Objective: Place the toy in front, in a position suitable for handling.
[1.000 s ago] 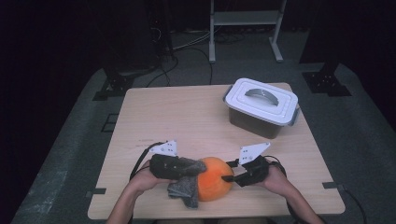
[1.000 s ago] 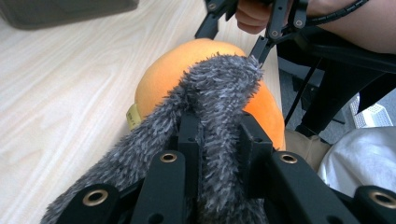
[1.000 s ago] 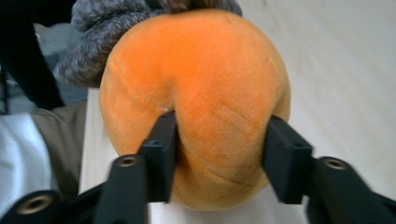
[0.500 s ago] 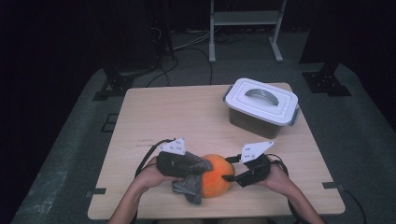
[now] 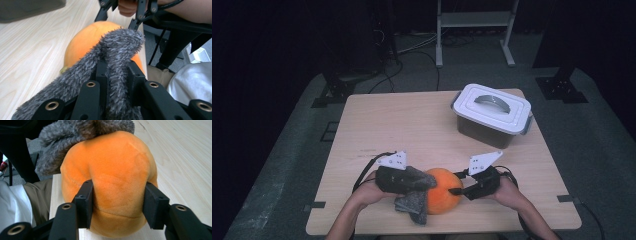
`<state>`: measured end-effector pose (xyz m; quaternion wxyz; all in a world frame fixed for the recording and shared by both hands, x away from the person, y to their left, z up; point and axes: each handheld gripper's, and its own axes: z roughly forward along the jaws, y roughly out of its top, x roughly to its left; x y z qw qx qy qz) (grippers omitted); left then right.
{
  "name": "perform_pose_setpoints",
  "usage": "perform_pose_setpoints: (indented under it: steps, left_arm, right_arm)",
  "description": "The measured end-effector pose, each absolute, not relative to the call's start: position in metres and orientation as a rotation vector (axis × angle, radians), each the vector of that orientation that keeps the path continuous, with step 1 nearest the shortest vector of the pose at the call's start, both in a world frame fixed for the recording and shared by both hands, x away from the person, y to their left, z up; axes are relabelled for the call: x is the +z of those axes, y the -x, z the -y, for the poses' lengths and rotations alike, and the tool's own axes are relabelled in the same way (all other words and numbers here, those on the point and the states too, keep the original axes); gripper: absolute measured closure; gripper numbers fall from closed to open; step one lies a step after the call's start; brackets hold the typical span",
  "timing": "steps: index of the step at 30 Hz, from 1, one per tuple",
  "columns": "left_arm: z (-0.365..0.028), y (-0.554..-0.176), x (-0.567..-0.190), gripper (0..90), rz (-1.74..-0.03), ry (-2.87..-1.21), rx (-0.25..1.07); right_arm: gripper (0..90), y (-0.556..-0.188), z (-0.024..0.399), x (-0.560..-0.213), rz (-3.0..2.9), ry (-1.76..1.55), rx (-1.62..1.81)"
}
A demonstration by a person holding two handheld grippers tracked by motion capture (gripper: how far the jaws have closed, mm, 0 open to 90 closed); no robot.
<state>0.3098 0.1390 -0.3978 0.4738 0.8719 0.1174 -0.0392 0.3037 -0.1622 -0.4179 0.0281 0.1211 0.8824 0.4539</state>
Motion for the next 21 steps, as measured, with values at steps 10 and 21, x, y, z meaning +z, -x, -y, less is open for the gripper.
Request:
perform_pose_setpoints:
  steps: [10, 21]
  left_arm:
    - [-0.162, -0.308, -0.416, 74.9, -0.374, -2.153, -0.075]
    - [-0.154, -0.311, -0.395, 75.0, -0.339, -2.093, -0.065]
  right_arm:
    - [48.1, -0.306, 0.169, -0.421, -2.72, -0.394, 1.398]
    - [48.2, -0.3, 0.164, -0.413, -2.669, -0.327, 1.375]
